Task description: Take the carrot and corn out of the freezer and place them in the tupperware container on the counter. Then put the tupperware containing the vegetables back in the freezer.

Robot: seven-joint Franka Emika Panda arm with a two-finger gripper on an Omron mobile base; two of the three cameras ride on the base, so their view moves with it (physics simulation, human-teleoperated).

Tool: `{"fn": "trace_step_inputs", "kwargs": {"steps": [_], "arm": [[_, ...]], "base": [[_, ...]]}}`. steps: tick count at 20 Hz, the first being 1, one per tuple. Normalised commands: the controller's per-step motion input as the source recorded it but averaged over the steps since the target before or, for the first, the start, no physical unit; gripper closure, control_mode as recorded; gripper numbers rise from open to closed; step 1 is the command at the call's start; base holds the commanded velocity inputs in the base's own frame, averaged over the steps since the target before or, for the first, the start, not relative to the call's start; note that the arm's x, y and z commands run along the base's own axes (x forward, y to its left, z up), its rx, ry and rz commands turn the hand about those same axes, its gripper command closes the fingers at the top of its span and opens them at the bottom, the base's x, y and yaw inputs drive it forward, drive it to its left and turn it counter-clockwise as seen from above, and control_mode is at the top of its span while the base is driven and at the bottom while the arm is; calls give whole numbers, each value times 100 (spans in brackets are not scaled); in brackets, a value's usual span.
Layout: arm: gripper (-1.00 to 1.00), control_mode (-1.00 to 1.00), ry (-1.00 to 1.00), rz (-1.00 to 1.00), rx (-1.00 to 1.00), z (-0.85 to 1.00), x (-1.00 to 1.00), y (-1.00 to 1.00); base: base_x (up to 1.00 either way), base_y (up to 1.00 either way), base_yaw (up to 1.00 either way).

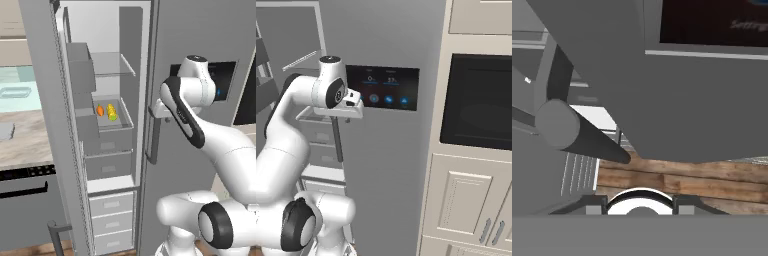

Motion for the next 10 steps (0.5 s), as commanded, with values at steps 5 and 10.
{"fn": "trace_step_inputs", "kwargs": {"steps": [5, 10], "arm": [[-100, -100, -10, 0, 0, 4, -12, 9], [-100, -100, -18, -3, 0, 41, -26, 0]], "base": [[0, 0, 0], [0, 0, 0]]}}
